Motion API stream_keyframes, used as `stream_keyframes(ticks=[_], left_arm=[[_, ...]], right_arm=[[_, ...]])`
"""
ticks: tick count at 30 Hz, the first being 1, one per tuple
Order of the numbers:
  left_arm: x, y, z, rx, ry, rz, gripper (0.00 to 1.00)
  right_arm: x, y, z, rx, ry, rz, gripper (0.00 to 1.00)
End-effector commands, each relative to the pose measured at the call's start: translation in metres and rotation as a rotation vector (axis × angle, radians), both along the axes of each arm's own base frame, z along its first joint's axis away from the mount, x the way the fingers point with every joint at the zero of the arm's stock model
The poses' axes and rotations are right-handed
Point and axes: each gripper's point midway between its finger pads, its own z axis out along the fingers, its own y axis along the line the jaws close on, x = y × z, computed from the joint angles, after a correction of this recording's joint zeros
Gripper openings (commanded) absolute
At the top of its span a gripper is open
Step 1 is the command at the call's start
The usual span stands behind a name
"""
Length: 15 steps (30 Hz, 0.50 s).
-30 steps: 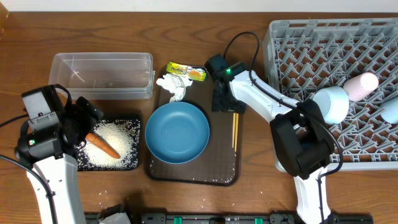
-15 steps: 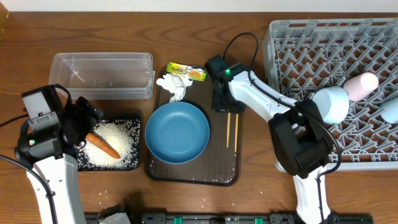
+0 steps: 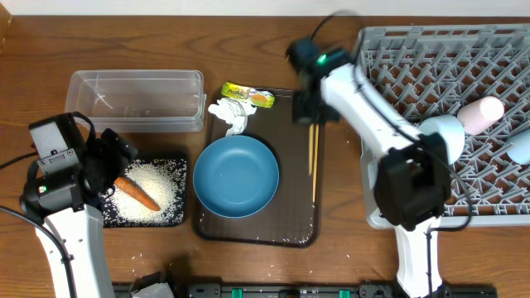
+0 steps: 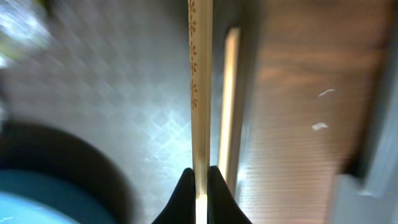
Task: Sort waste into correct bins and load items into the dishwasher rack
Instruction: 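Carry the chopstick right and drop it into the dish rack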
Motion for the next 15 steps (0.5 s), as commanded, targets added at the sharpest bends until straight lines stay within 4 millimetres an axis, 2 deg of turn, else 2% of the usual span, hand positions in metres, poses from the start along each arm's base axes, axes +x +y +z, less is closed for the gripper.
stream_keyframes(ticks=[1,4,7,11,15], left_arm=[[0.0,0.004,0.004,0.01,-0.004,0.016,0.97],[0.0,0.004,0.004,0.01,-0.004,0.016,0.97],[0.0,0.004,0.004,0.01,-0.004,0.016,0.97],[0.0,0.004,0.004,0.01,-0.004,0.016,0.97],[0.0,0.004,0.004,0.01,-0.004,0.016,0.97]], right_arm=[[0.036,-0.032,0.089,0.045,-0.21,0.032,0.01],[0.05,-0.066,0.132,0.033,-0.31,0.085,0.01],[0.051,-0.1,0.148,-0.007,-0.338,0.138,0.01],[0.047,-0.136,0.135,-0.045,-0.275,0.136,0.01],[0.045,-0.154,0.108,-0.057,-0.214,0.109,0.01]])
